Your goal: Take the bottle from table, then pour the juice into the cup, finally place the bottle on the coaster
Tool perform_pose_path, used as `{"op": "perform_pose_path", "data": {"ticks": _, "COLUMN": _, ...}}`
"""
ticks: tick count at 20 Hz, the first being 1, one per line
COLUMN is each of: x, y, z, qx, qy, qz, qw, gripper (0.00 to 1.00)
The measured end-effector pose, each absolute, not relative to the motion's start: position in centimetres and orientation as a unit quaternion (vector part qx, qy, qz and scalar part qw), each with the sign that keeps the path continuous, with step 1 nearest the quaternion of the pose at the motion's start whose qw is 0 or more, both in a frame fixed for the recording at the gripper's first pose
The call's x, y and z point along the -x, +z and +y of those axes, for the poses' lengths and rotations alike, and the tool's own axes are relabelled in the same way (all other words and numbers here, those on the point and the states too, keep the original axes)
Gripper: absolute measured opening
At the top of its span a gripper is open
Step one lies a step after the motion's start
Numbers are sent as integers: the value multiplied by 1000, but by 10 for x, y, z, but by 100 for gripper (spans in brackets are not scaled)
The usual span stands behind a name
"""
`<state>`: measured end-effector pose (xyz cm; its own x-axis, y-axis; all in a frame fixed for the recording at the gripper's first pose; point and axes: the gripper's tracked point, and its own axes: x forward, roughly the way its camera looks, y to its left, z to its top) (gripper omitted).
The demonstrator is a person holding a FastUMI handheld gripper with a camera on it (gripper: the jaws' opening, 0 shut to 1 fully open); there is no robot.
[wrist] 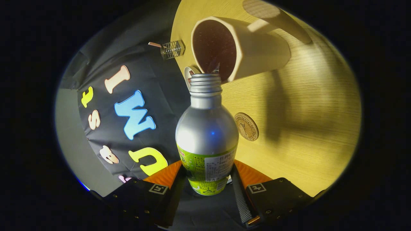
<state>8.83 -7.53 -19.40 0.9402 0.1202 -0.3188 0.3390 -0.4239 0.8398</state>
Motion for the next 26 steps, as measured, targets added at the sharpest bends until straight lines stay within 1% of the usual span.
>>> {"op": "perform_pose_path", "data": {"ticks": 12, "x": -92, "y": -187, "z": -72, "qx": -865, "qy": -107, "qz": 125, "qw": 475, "gripper": 75}}
{"op": "perform_pose_path", "data": {"ticks": 26, "x": -96, "y": -181, "z": -66, "qx": -886, "qy": -106, "qz": 117, "qw": 437, "gripper": 75}}
